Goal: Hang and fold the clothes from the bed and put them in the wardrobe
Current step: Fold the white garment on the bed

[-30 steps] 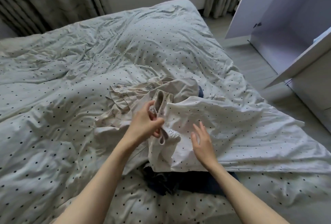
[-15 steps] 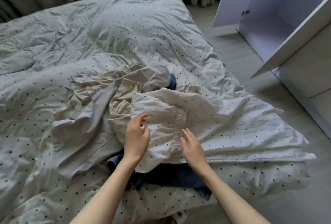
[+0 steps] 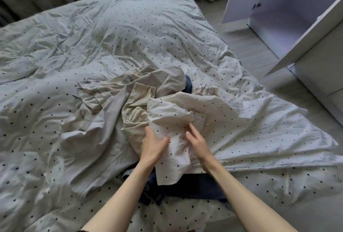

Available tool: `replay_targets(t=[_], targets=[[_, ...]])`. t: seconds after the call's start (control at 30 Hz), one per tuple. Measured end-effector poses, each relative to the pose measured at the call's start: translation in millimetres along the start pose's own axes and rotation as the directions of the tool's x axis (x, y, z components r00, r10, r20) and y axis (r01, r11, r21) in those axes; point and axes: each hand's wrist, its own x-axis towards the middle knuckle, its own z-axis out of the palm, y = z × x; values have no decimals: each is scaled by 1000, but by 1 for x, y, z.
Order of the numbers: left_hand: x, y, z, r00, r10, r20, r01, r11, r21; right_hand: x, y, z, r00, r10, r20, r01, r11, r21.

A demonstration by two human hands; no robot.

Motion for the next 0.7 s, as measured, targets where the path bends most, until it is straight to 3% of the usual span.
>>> replay_targets(t=[0.07, 0.37, 0.57, 0.63, 0.7], targets=[[-2, 9, -3, 1000, -8, -9, 9, 998, 56, -4, -12, -5, 997, 75, 3, -74, 982, 176], [-31, 79, 14, 970, 238, 55, -244, 943, 228, -11, -42, -63, 992, 116, 55, -128, 936, 329], [-53, 132, 112, 938, 335, 91, -347, 907, 238, -22, -34, -183, 995, 100, -7, -90, 921, 380], [-54, 143, 157, 923, 347, 166, -373, 913, 166, -22, -25, -227, 995, 95, -24, -79, 924, 375], [-52, 144, 195, 893, 332, 303, -401, 892, 207, -20, -14, -258, 994, 101, -38, -83, 944, 320]])
